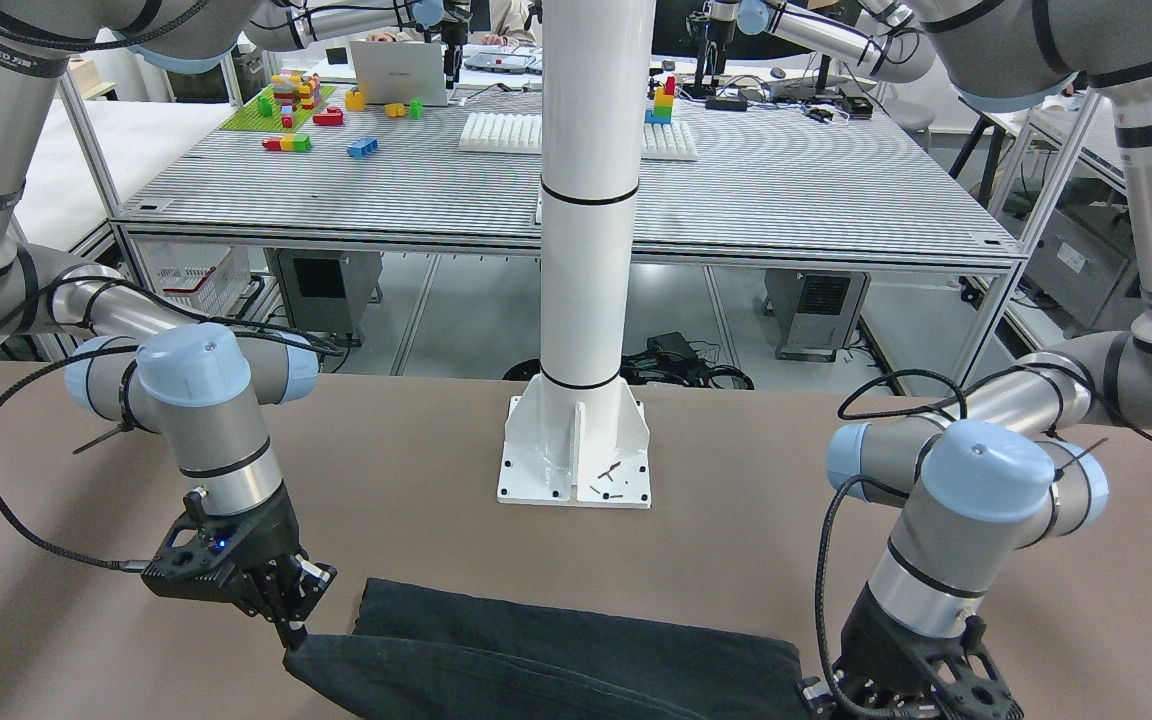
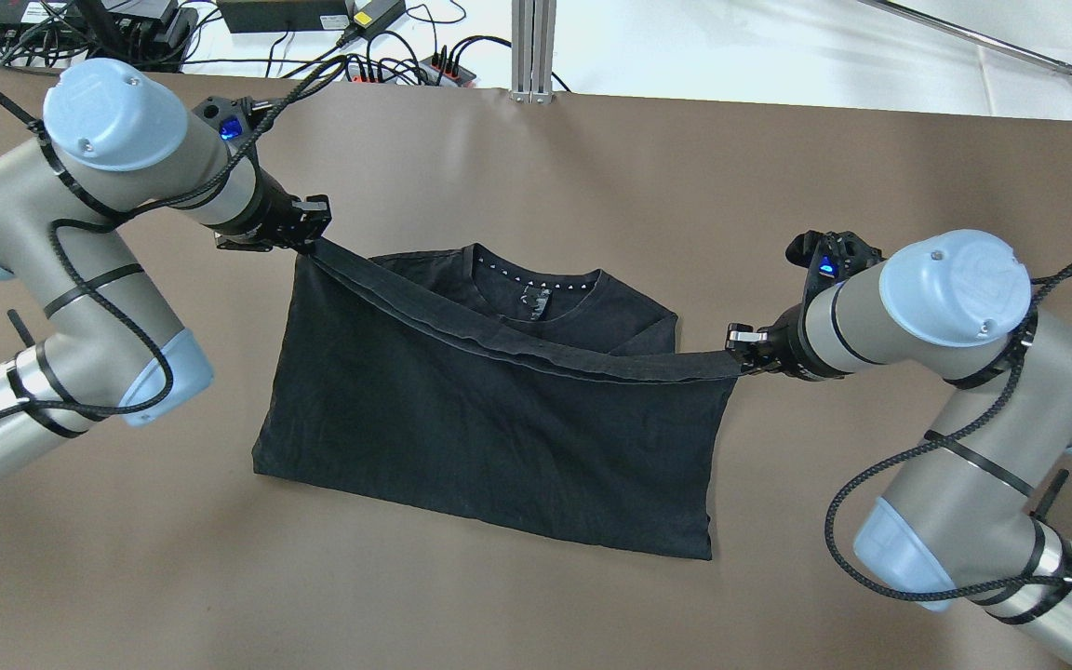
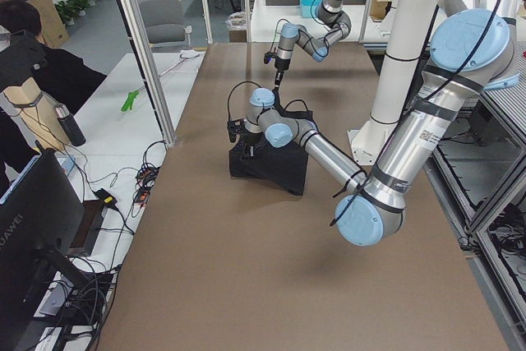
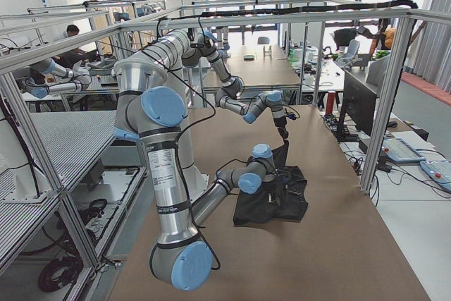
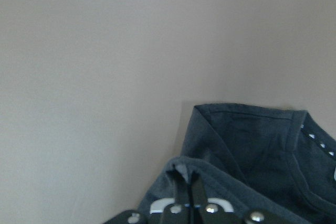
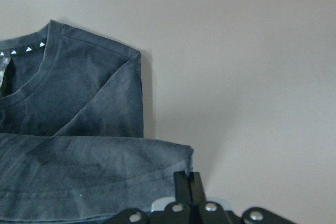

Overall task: Fold clothes
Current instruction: 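Lay the hem down near the collar and open both grippers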

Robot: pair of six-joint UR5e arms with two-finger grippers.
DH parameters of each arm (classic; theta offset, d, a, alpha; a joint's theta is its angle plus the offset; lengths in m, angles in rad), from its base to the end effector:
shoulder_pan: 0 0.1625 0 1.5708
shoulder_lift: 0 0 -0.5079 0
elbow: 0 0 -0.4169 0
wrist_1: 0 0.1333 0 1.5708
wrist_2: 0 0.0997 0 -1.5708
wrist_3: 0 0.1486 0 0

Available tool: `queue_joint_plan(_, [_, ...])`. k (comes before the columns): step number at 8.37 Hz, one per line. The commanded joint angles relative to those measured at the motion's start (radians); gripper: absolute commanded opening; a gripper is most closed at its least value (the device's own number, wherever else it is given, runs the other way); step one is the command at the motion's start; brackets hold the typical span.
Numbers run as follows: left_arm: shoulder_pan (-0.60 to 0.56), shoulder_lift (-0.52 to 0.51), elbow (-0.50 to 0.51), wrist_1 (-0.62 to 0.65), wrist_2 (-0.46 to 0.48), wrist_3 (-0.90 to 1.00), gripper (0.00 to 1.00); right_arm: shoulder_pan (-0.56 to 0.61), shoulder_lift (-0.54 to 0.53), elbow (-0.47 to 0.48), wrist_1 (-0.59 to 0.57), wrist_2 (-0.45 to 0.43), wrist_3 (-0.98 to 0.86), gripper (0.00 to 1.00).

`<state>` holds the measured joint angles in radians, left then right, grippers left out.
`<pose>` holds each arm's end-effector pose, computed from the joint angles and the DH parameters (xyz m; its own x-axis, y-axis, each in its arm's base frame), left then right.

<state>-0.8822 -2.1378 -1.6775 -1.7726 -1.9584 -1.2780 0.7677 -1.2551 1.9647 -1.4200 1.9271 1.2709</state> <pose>0.4285 -0.6421 0.3424 0.5429 -0.2391 -0.8051 0.3904 0.9206 -0.0102 -0.4072 -0.5063 0.3889 0.5844 0.1792 0.7915 -0.3014 0.9535 0.0066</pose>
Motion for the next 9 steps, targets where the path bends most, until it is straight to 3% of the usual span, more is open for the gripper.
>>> queue_joint_plan(1, [0.006,-0.054,0.222,-0.115,0.019,0.054,0.0,-0.001,0.066,-0.163,0.006,-0.043,-0.056,0.0])
queue_joint_plan(2, [0.009,-0.056,0.298,-0.201,0.029,0.054,0.0,-0.002,0.08,-0.223,0.042,-0.054,-0.056,0.06])
queue_joint_plan(3, [0.037,-0.054,0.329,-0.252,0.051,0.054,0.03,-0.004,0.083,-0.268,0.099,-0.057,-0.056,0.34])
queue_joint_plan(4, [0.04,-0.053,0.328,-0.26,0.087,0.055,0.25,-0.004,0.085,-0.276,0.128,-0.056,-0.073,0.71])
queue_joint_plan(5, [0.031,-0.047,0.311,-0.292,0.075,0.096,0.49,-0.002,0.094,-0.256,0.13,-0.047,-0.099,0.93])
queue_joint_plan(6, [0.013,-0.019,0.282,-0.318,0.041,0.148,0.87,0.001,0.094,-0.229,0.122,-0.043,-0.102,0.94])
queue_joint_plan(7, [-0.018,0.019,0.216,-0.324,-0.021,0.158,0.94,0.008,0.091,-0.204,0.118,-0.022,-0.102,0.94])
queue_joint_plan(8, [-0.041,0.076,0.147,-0.326,-0.107,0.161,0.94,0.008,0.083,-0.178,0.116,-0.004,-0.102,0.94])
queue_joint_plan(9, [-0.037,0.152,0.068,-0.329,-0.131,0.172,0.94,0.007,0.059,-0.153,0.118,-0.011,-0.102,0.94])
